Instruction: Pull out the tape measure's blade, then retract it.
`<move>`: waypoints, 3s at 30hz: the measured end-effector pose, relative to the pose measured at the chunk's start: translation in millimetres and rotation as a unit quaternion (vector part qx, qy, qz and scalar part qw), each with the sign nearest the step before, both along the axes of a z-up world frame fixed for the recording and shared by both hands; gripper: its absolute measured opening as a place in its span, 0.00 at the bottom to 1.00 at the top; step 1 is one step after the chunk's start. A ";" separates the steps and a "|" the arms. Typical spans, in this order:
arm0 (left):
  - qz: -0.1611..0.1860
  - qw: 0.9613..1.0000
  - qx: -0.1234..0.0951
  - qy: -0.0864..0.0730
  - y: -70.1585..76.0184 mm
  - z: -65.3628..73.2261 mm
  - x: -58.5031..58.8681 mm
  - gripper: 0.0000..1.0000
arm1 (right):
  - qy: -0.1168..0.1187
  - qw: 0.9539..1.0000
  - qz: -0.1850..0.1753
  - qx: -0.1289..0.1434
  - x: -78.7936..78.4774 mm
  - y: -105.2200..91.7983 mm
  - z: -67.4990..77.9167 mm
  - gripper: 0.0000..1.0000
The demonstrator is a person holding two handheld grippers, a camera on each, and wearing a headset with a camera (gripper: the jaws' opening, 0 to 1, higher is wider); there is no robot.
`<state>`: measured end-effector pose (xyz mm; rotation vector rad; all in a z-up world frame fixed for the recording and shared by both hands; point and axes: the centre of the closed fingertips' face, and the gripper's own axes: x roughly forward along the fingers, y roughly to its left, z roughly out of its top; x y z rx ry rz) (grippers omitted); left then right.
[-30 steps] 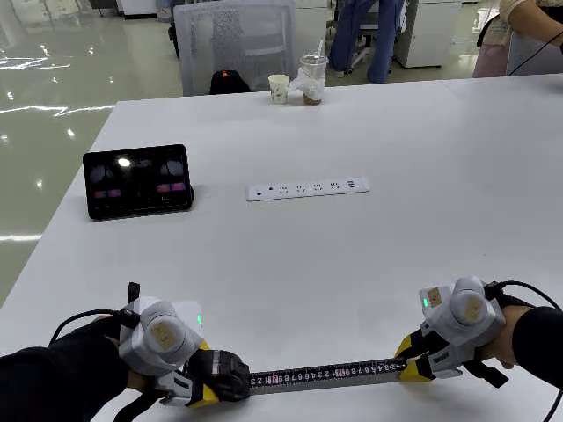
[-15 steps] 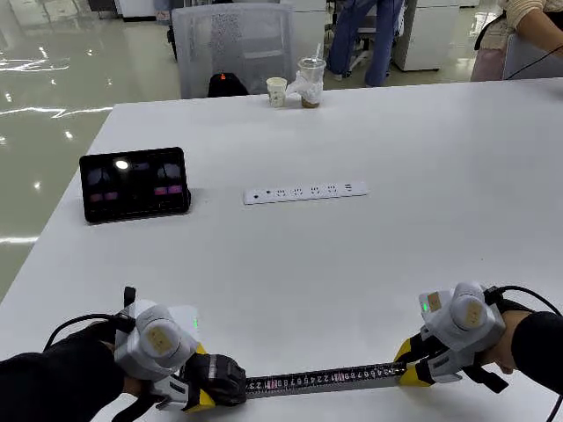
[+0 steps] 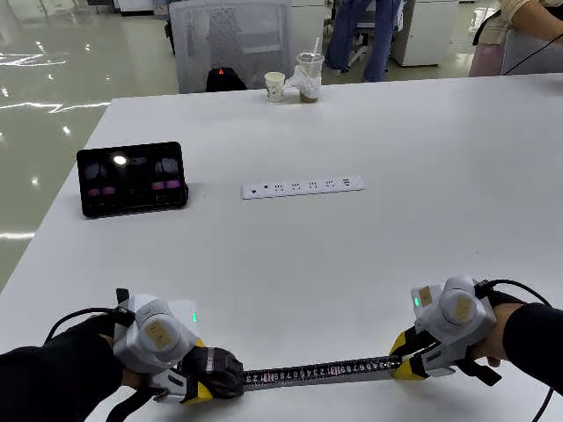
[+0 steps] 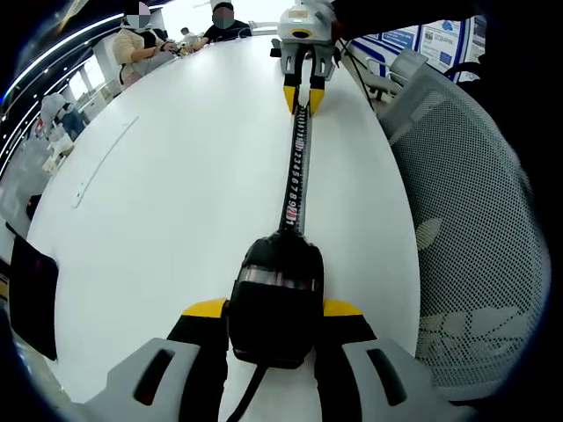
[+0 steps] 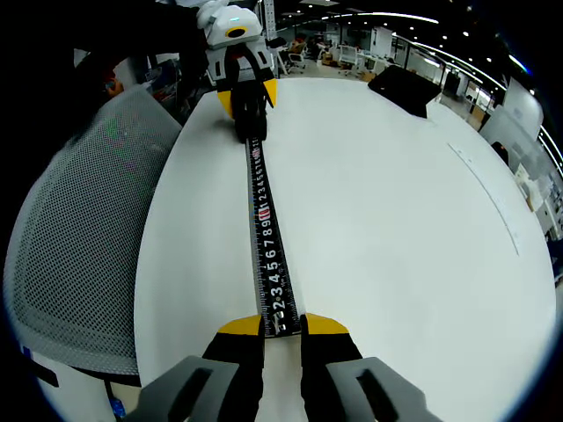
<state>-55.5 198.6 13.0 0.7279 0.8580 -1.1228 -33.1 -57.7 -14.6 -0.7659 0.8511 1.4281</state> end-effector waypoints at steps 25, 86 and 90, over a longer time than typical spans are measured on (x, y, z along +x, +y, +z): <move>0.000 1.000 -0.011 0.000 0.3 7.5 10.0 0.46 | -0.006 0.998 0.012 -0.053 -2.0 1.0 -0.2 0.14; 0.351 0.913 -0.204 -0.026 71.0 38.9 -13.0 0.86 | -0.064 0.954 -0.280 0.082 -18.9 -57.3 49.6 0.62; 0.362 0.910 -0.199 -0.028 77.7 34.0 -21.8 0.89 | -0.067 0.949 -0.295 0.089 -23.2 -63.1 48.3 0.66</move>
